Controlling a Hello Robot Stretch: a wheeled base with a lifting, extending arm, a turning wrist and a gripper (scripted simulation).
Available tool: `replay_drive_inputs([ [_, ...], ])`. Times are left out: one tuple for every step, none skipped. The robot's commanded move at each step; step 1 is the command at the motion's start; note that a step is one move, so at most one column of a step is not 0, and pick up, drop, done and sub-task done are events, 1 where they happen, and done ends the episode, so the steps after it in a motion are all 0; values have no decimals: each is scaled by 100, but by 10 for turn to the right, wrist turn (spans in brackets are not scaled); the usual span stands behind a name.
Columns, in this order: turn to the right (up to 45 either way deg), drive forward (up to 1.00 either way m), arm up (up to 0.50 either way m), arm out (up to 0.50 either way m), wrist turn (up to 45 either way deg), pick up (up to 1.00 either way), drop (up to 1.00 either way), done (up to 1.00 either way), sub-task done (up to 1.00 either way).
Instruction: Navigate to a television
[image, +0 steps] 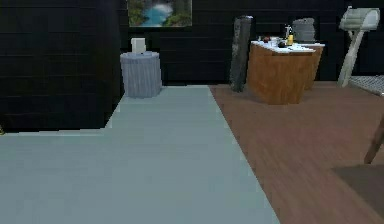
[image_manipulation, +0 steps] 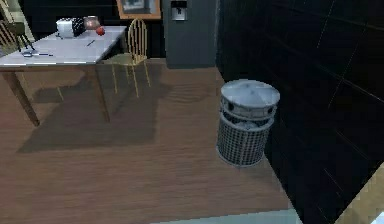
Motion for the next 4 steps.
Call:
replay_drive_inputs([
  [-450,0,0,0,0,0,0,0,0],
  [0,40,0,0,0,0,0,0,0],
  [-60,0,0,0,0,0,0,0,0],
  [0,100,0,0,0,0,0,0,0],
])
